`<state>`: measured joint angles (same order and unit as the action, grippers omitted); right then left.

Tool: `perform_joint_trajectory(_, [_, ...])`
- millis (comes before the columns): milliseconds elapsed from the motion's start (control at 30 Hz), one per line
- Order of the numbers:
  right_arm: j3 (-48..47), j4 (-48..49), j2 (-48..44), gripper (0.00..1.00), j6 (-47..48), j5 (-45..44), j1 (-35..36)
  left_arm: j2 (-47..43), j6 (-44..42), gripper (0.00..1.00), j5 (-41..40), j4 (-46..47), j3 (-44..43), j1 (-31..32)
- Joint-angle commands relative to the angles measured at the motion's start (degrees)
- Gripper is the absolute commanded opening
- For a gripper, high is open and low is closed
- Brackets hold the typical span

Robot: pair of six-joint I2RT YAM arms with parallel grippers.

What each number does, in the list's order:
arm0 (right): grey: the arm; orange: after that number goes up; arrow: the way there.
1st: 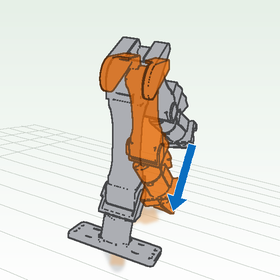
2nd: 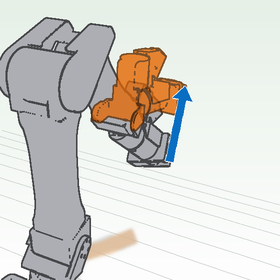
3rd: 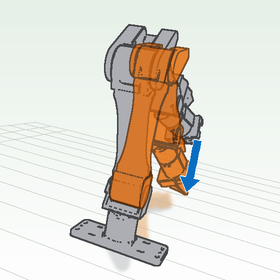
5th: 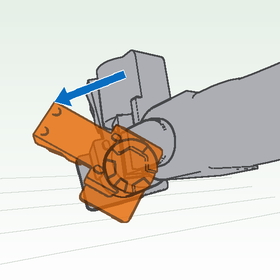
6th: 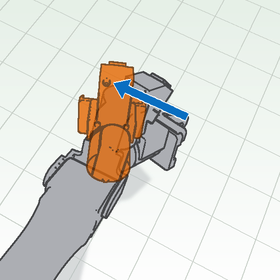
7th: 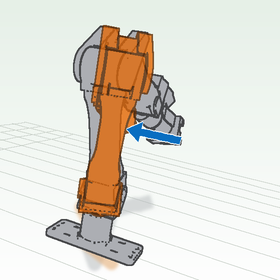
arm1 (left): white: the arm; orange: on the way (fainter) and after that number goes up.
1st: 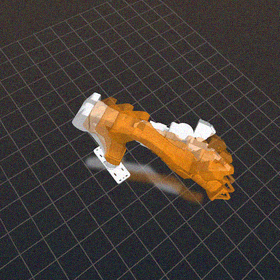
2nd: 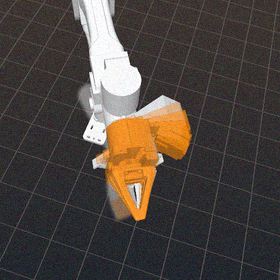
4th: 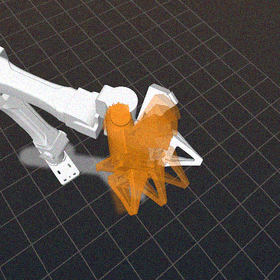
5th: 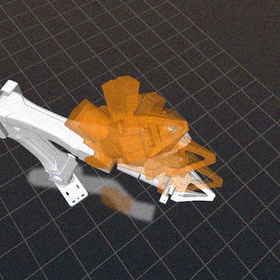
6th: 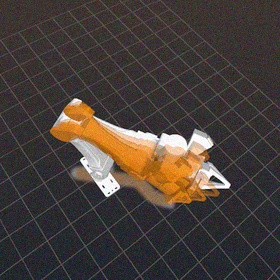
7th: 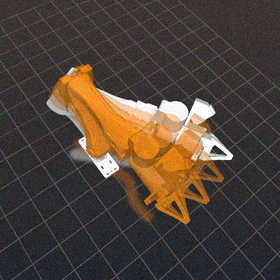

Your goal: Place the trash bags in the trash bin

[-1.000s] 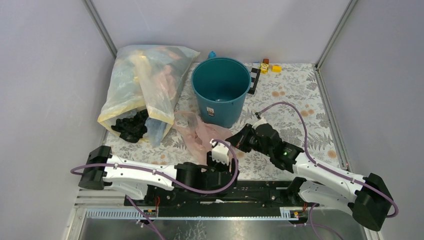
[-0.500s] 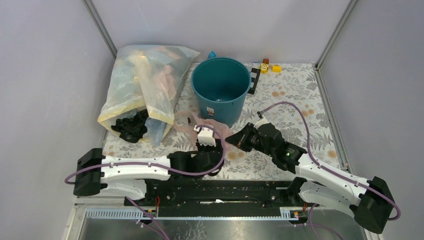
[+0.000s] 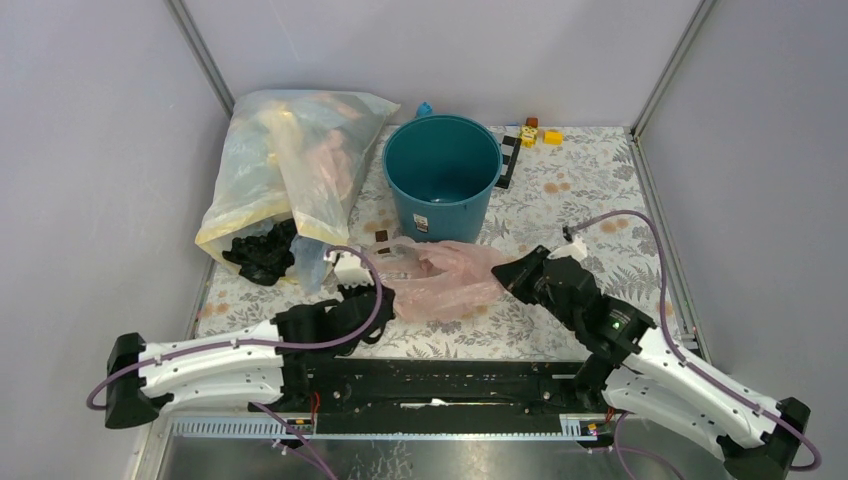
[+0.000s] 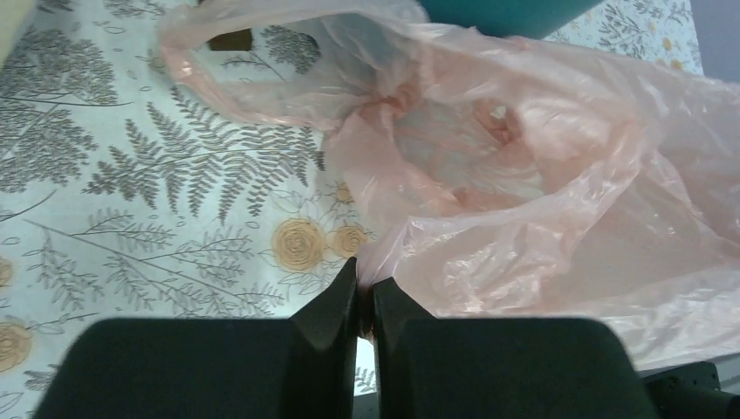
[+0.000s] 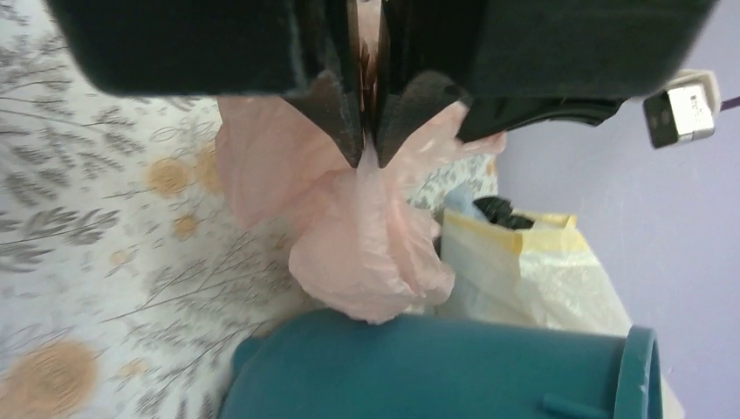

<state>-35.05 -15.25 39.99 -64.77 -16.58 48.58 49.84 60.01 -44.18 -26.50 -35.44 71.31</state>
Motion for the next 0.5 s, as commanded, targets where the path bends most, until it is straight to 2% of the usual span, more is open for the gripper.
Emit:
perform_joint_trajectory(0, [-1.34,-7.18,-2.43,0.19,2.49,-10.84,0.21,-4.13,-0.39,0.07,1.25,-3.79,2.16,-1.76])
perform_joint_trajectory(100, [-0.62,-8.17,-2.52,0.28,3.20,-11.47,0.23,-5.58,-0.95,0.03,2.09,-5.22,2.89,-2.43])
perform_joint_trajectory(133, [-0.57,-8.45,-2.28,0.41,3.65,-11.42,0.17,-5.85,-1.09,0.02,2.25,-5.52,2.99,-2.55])
perform_joint_trajectory(200, [-0.49,-9.77,-1.88,0.83,3.90,-11.75,0.19,-5.98,-0.86,0.02,1.52,-7.20,2.87,-3.00])
perform_joint_trajectory(233, [-0.36,-10.36,-1.87,0.93,4.24,-11.80,0.15,-5.94,-0.72,0.02,0.99,-8.19,2.79,-3.35])
perform_joint_trajectory(267, [-0.11,-10.65,-1.97,0.98,5.09,-11.63,0.15,-5.92,-0.68,0.02,0.57,-8.87,2.98,-3.75])
perform_joint_trajectory(333, [0.94,-10.39,-2.64,1.00,7.69,-10.30,0.20,-6.11,-0.80,0.01,0.40,-8.91,3.85,-4.67])
perform_joint_trajectory(467, [4.80,-8.75,-4.69,0.92,12.42,-5.35,0.21,-5.83,-2.07,0.00,2.87,-5.14,7.00,-7.04])
